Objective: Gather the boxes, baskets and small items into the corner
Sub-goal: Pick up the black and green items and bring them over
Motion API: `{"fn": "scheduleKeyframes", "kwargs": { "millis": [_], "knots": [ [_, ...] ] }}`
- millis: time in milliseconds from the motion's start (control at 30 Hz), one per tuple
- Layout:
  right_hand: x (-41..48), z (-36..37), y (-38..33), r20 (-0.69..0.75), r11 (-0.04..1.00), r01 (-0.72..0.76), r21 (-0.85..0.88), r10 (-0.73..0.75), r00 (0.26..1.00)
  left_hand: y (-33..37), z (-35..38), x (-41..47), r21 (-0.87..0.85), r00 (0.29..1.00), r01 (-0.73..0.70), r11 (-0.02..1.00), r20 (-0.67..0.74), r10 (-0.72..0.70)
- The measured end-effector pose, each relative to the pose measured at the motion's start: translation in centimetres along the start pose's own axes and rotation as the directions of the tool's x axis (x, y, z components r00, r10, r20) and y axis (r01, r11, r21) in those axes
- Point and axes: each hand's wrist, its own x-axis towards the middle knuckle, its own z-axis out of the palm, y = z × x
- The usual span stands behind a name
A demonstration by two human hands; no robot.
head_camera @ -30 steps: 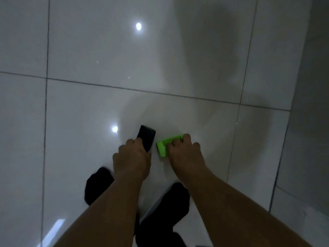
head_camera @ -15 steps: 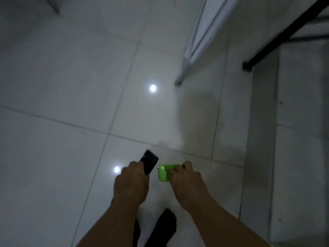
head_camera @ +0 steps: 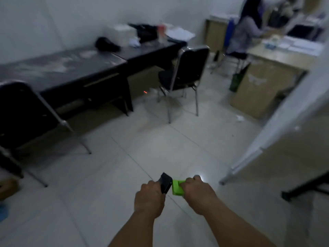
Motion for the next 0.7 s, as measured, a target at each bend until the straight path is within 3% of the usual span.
{"fn": "scheduleKeyframes", "kwargs": {
  "millis": [267,700],
  "knots": [
    [6.7,-5.2,-19.5,0.08,0.918,0.358,-0.172,-0.349,0.934,-17.5,-6.4,-8.7,-0.061,0.938,0.329,0.942,-0.096,-0.333],
    [8.7,-7.4,-62.2,0.199,0.668,0.717,-0.2,-0.688,0.697,-51.0,-12.6,-29.8,-0.168,0.674,0.716,0.678,-0.088,-0.734]
  ]
}}
